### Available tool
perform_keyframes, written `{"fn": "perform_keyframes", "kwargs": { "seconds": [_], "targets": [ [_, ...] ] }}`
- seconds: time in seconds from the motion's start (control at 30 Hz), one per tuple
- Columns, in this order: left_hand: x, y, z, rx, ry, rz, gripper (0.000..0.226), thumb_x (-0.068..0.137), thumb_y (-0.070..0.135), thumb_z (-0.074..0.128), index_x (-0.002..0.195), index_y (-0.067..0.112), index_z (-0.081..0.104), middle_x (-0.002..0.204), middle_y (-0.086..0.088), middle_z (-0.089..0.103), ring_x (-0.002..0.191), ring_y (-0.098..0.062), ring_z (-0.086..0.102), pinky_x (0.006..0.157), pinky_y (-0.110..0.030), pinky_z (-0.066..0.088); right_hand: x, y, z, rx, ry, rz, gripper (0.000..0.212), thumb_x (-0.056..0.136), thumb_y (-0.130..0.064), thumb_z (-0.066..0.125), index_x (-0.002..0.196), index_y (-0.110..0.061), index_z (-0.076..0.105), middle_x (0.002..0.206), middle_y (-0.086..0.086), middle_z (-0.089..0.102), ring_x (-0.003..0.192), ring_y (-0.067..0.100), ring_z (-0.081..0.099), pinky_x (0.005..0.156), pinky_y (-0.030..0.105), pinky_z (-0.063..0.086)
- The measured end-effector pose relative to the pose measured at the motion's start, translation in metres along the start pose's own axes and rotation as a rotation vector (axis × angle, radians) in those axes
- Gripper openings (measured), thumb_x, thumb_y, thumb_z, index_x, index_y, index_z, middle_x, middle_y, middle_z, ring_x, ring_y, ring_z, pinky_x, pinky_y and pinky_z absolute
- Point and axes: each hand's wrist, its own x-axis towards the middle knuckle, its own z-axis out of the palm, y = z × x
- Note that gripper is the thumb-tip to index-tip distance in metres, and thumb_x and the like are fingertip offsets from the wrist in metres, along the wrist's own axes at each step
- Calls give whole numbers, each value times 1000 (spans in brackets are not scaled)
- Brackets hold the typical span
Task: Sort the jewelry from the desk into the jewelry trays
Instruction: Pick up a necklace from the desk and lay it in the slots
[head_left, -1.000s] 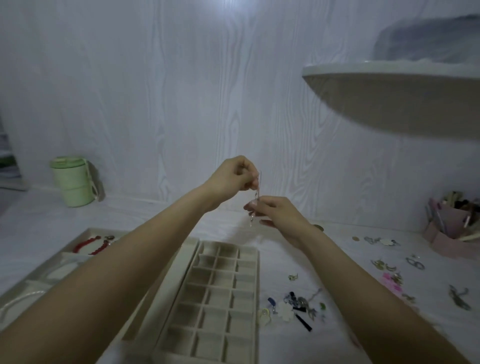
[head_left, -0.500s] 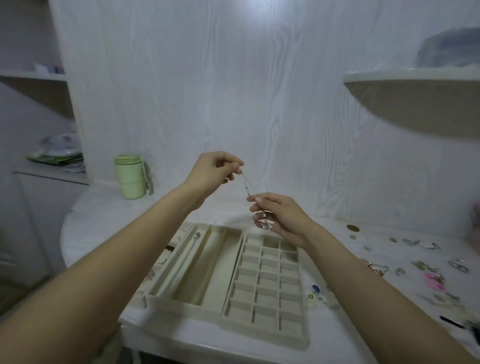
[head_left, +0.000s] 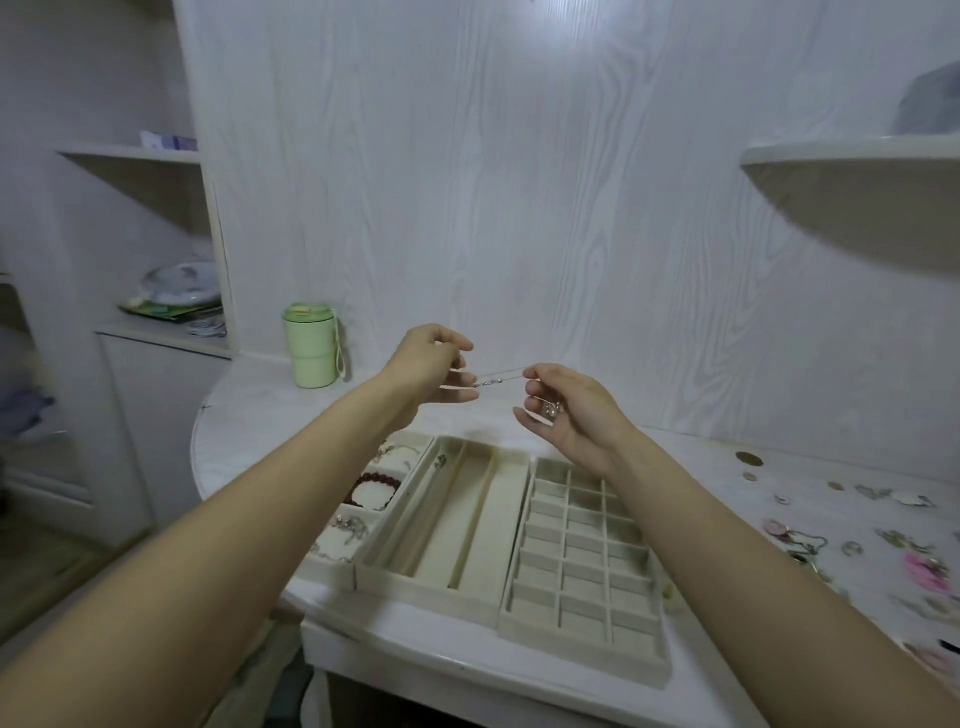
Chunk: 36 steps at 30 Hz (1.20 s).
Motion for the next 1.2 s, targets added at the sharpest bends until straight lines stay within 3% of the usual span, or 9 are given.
{"fn": "perform_keyframes", "kwargs": {
  "seconds": [0.1,0.2,0.3,0.4,0.53,0.8,0.9,1.03,1.2],
  "targets": [
    [-2,-4,-2,129,-120,-24,28,96,-2,30,96,5,57,68,-3,41,55,-12,41,47,-17,40,-2,0,6,-16,2,1,22,98,-7,46,82,-6,61,64,1,53,50,10,44,55,22,52],
    [-8,-4,-3,262,-262,7,6,96,14,51,97,12,57,72,0,41,60,-12,36,56,-19,34,-2,0,12,-21,5,8,22,98,-7,46,80,-6,59,62,2,52,49,10,43,54,21,50],
    [-11,-6,-7,379,-343,95,20,86,16,67,100,17,52,78,0,45,67,-13,39,66,-22,36,-1,-1,13,-39,47,42,21,97,-9,49,78,-7,58,60,1,49,46,10,41,50,20,46],
    [-10,-10,-9,579,-253,297,23,81,11,70,92,21,53,90,1,46,68,-8,45,65,-19,38,0,-2,10,-18,70,104,21,95,-6,47,76,-8,55,58,1,45,41,8,36,44,18,40],
    [-7,-15,-8,827,-133,541,14,80,17,73,88,22,63,85,8,41,70,-1,43,64,-8,33,1,0,7,2,82,147,23,94,-4,44,74,-7,53,52,-1,41,38,7,32,40,16,34],
    [-4,-13,-7,878,-86,542,12,84,25,69,89,14,72,75,10,42,67,-1,42,59,-10,32,2,3,-1,-41,106,145,17,94,-6,50,79,-7,57,57,-1,43,43,7,34,42,16,37],
    [-2,-15,-10,780,-80,449,9,83,22,71,82,12,71,68,12,50,63,-1,42,56,-8,32,0,6,-2,-79,90,136,17,93,-8,54,80,-4,63,63,2,48,47,9,39,47,17,44],
    [-4,-11,-16,492,-139,284,11,76,16,77,73,14,67,79,-1,64,71,-9,51,70,-20,40,-3,10,-3,-232,35,104,12,93,-7,55,88,-5,66,70,2,57,55,10,50,59,20,51],
    [-6,-5,-19,464,-142,244,13,74,13,79,70,13,66,77,1,66,71,-5,56,59,-10,41,-7,9,7,-424,-105,123,14,89,-1,57,97,-6,68,80,4,65,67,11,61,65,23,45]
  ]
}}
